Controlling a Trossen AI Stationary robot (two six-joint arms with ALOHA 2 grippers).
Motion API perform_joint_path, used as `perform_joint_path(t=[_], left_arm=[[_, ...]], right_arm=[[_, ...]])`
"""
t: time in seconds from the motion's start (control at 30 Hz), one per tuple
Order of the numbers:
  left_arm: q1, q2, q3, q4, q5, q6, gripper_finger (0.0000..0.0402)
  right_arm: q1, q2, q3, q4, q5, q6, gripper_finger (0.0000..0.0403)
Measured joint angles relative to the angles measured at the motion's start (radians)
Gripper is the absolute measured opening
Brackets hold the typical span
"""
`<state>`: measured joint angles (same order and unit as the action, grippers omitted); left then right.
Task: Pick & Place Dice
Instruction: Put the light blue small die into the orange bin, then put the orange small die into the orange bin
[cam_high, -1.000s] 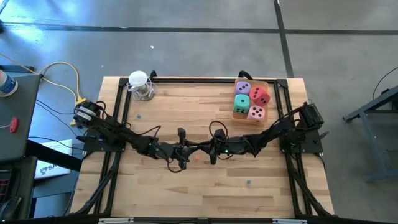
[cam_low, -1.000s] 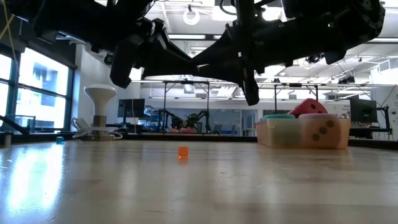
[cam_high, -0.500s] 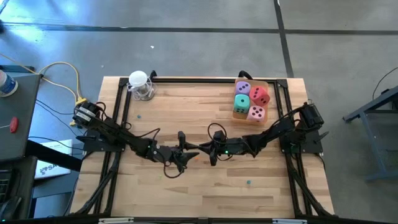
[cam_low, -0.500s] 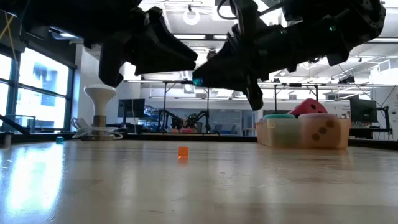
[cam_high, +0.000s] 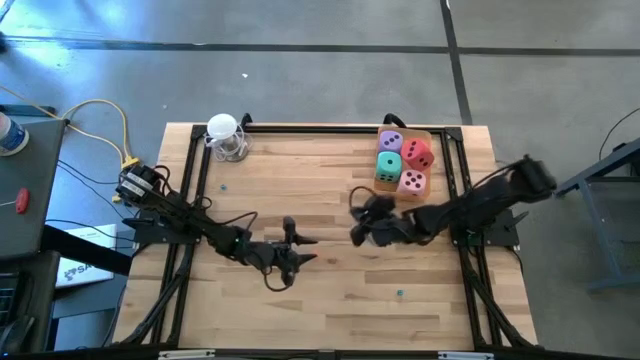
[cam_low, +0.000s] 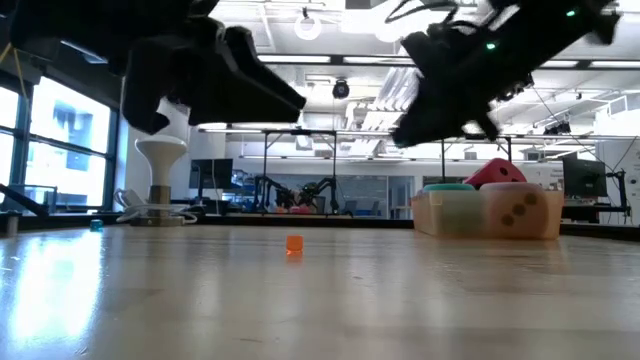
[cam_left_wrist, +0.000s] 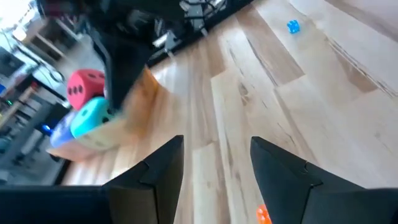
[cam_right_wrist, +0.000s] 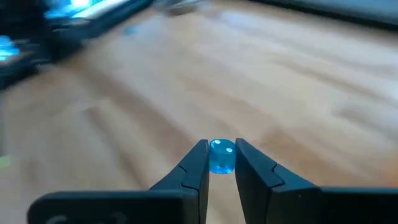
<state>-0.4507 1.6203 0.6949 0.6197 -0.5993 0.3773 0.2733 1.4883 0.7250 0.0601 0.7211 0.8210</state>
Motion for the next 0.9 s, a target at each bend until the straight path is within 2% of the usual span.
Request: perform_joint_path(t=[0.1, 0.2, 0.3, 0.5, 0.73, 0.9], left_arm=[[0.0, 0.0, 0.0, -0.021, 0.001, -0.058, 0.0177], [0.002, 0.0, 0.0, -0.021, 0.043, -0.102, 0.0177], [0.007, 0.0, 0.0, -0.021, 0.111, -0.129, 0.0177], [0.008, 0.0, 0.0, -0.021, 0.144, -0.227, 0.0177], [0.002, 0.0, 0.0, -0.043, 0.144, -0.364, 0.0177], [0.003, 0.0, 0.0, -0.147, 0.143, -0.411, 0.0177]], right_arm=[[-0.013, -0.077, 0.0, -0.214, 0.088, 0.117, 0.005], [-0.066, -0.121, 0.0, -0.398, 0.095, 0.234, 0.005], [-0.129, -0.113, 0.0, -0.501, 0.061, 0.305, 0.005], [-0.225, -0.092, 0.0, -0.534, 0.032, 0.289, 0.0067], [-0.276, -0.092, 0.0, -0.535, -0.013, 0.252, 0.0149], [-0.268, -0.102, 0.0, -0.526, 0.028, 0.186, 0.0208]])
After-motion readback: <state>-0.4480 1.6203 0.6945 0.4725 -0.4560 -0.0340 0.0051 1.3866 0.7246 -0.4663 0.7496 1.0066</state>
